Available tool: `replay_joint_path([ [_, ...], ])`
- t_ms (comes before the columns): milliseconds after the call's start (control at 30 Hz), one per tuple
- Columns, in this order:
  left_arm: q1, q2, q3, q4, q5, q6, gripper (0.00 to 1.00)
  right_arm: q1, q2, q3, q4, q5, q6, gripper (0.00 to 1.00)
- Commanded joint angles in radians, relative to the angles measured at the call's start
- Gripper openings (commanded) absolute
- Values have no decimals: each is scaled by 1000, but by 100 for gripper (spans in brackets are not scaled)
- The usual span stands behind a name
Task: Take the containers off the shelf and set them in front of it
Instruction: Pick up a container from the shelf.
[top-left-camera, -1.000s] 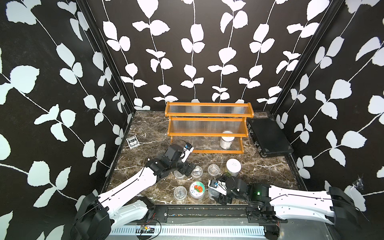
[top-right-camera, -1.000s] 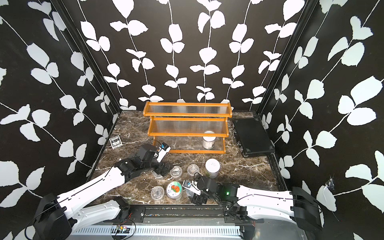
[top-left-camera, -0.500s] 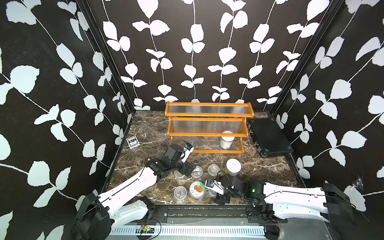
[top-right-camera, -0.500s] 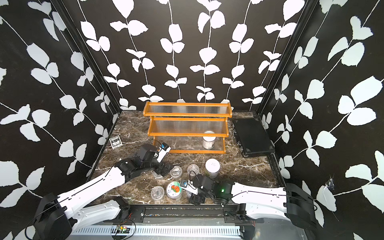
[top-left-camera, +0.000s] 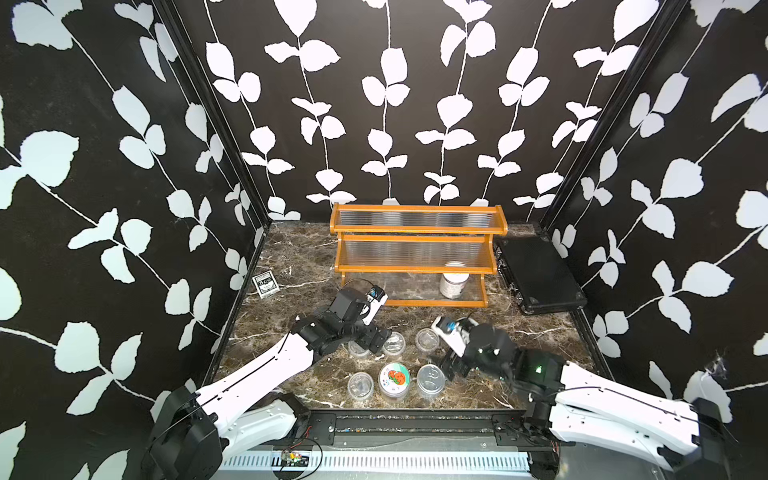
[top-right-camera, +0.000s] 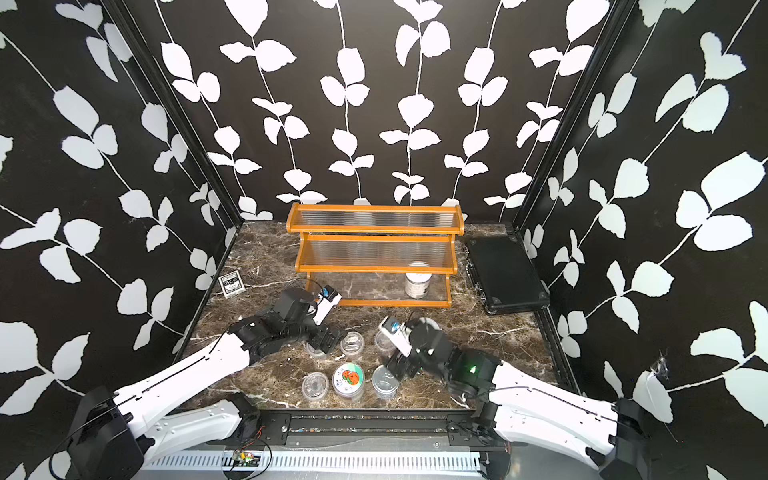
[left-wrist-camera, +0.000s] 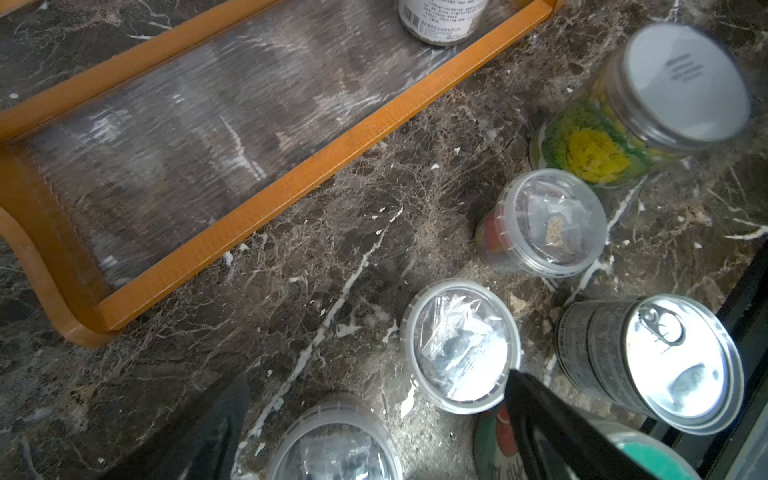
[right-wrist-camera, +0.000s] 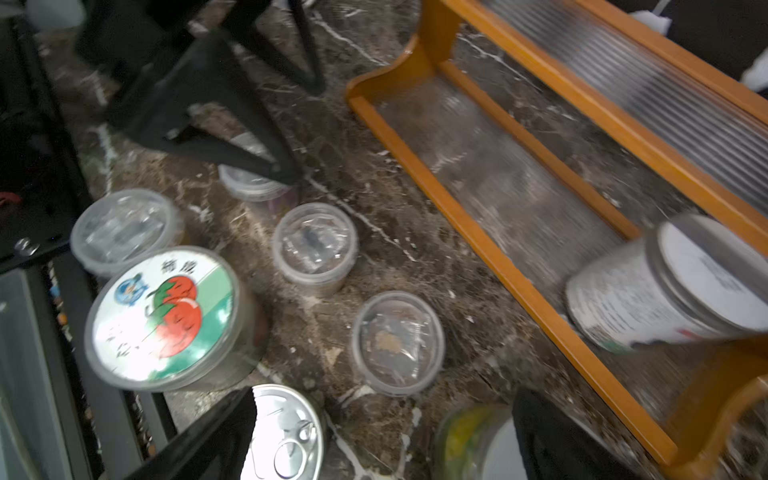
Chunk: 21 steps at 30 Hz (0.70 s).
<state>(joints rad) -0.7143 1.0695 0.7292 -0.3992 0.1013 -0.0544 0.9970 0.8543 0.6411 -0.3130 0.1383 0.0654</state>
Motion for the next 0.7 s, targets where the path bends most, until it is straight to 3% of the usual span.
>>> replay_joint_path([
  [0, 7, -14, 43, -5, 15, 6, 99, -125, 21, 64, -110, 90, 84, 100],
  [267, 7, 11, 68, 38, 17, -14, 99, -368, 206, 165, 31, 138, 203, 100],
  [667, 7, 20, 66, 56, 17, -22, 99, -489, 532, 244, 330, 85, 257, 100],
])
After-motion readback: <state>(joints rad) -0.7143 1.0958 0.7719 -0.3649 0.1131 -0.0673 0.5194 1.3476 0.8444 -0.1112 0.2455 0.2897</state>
